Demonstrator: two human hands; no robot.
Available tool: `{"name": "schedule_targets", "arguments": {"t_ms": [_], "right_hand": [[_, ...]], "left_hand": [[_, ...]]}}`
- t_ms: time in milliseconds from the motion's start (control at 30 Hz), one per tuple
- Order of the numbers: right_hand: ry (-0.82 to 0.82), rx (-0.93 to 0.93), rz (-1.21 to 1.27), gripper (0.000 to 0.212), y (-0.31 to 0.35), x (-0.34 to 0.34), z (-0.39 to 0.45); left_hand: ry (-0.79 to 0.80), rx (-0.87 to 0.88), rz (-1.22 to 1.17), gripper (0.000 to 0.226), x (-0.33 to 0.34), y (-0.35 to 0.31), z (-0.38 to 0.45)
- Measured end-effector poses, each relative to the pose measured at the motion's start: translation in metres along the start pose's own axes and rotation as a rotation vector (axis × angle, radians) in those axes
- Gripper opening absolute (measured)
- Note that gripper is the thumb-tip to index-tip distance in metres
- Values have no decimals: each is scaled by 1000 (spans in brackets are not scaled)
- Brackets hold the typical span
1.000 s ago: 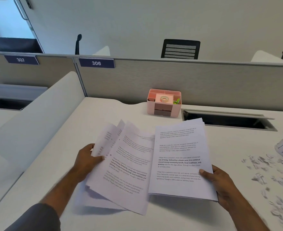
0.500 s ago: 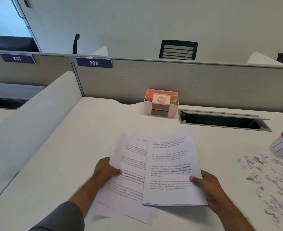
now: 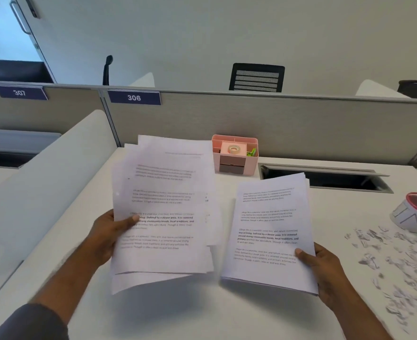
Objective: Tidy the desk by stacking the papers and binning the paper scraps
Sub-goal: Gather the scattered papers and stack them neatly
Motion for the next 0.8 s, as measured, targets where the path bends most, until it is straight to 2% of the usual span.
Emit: {"name": "schedule_targets", "arguments": {"t_ms": [100, 233, 400, 533, 633, 733, 800], "right_hand": [[55, -6, 10, 24, 2, 12, -6], [164, 18, 74, 27, 5, 34, -16], [324, 126, 226, 29, 10, 56, -28], [382, 173, 280, 37, 9, 57, -33], [397, 192, 295, 30, 11, 54, -38], [474, 239, 321, 46, 14, 52, -39], [504, 299, 418, 69, 15, 50, -34]], "left_hand": [[126, -54, -65, 46, 14, 5, -5], [299, -107, -31, 44, 55, 23, -16], [424, -273, 108, 42, 97, 57, -25], [529, -375, 30, 42, 104, 73, -26], [581, -378, -19, 45, 108, 76, -27], [593, -347, -13, 48, 114, 78, -25], [568, -303, 15, 49, 117, 76, -26]]}}
Point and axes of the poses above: each hand's wrist, its own z-axis towards the middle knuckle, its own x-axis out of the palm, y = z × x, the point moved 3 cm from there along z, towards the middle knuckle, and after that the axes turned 12 degrees about -x, right-handed, at the moved point
